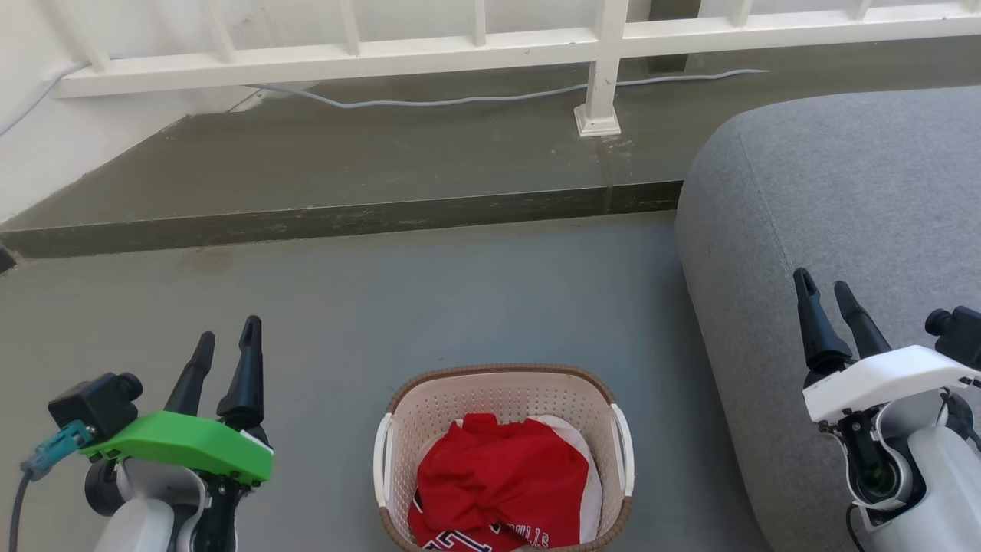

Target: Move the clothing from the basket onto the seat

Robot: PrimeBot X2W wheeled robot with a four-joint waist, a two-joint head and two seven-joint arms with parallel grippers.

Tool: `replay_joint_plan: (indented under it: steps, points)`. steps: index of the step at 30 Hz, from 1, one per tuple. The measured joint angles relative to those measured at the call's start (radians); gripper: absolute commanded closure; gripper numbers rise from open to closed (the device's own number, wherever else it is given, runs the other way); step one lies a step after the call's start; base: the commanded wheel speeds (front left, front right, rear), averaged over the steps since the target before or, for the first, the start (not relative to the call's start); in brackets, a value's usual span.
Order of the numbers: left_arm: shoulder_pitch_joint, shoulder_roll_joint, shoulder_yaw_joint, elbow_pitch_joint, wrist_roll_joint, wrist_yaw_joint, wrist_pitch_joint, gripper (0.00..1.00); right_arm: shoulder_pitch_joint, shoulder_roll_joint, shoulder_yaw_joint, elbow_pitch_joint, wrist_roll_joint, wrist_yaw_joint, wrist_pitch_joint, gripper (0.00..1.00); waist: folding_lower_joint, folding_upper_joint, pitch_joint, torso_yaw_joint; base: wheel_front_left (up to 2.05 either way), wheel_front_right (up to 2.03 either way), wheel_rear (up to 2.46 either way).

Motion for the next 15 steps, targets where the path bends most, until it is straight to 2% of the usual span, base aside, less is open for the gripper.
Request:
replay_joint_plan:
  steps: [15]
  points:
    - [-0.012, 0.006, -0.066, -0.01, 0.196, 0.028, -0.049, 0.0, -0.012, -0.017, 0.064, 0.026, -0.2, -0.031, -0.051, 0.0, 0.0, 0.0, -0.001, 0.001, 0.0, 0.0, 0.0]
